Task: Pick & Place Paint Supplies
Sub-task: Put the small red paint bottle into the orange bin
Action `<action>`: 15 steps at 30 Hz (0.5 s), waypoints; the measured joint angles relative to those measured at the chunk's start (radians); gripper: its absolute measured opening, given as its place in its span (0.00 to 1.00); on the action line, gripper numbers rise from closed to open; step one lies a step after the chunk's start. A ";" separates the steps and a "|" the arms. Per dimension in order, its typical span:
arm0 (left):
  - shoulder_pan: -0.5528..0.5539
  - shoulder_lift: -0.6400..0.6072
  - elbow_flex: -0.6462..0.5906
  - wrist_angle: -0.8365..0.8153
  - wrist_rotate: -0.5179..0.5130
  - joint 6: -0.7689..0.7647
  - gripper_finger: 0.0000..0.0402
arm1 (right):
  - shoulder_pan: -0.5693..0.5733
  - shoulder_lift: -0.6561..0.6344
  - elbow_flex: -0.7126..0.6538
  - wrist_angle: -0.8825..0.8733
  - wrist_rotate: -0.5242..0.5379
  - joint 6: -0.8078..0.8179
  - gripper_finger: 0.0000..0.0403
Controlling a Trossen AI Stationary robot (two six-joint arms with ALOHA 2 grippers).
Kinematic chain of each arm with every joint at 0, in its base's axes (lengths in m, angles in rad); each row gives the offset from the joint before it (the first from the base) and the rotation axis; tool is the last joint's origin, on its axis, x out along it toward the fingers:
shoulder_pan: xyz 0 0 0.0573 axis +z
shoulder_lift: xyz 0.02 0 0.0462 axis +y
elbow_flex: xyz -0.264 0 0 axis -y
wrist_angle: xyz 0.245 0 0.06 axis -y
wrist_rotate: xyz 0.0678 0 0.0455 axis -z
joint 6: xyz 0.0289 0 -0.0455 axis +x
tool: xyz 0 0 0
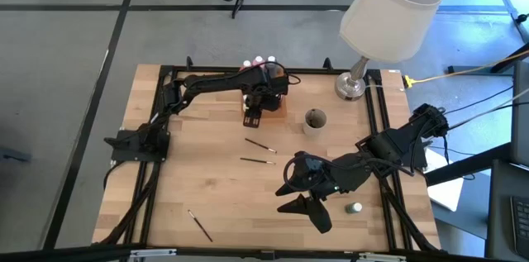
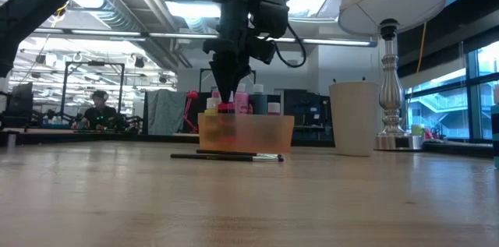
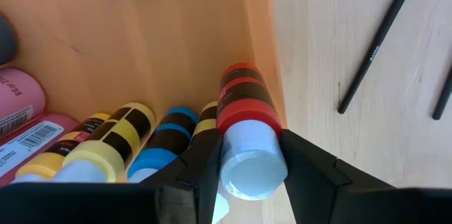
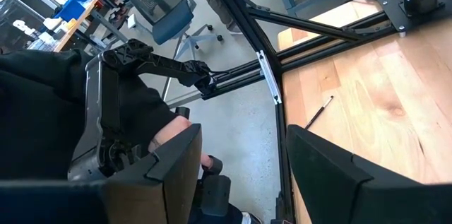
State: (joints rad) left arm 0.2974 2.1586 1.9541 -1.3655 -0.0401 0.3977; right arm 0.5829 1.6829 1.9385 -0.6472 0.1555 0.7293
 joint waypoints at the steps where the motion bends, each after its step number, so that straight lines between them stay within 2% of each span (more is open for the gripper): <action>1: 0.000 0.000 0.000 0.000 0.001 0.000 0.33 | 0.000 0.000 0.000 0.000 0.000 0.000 0.53; 6: 0.000 0.000 -0.001 0.001 0.005 0.000 0.33 | 0.000 0.000 0.000 0.000 0.000 0.000 0.53; 15: 0.000 -0.010 -0.082 0.058 0.001 0.006 0.33 | 0.000 0.000 0.000 -0.005 0.000 0.000 0.53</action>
State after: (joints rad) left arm 0.2974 2.1483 1.8721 -1.3071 -0.0391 0.4042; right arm 0.5827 1.6829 1.9385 -0.6526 0.1555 0.7292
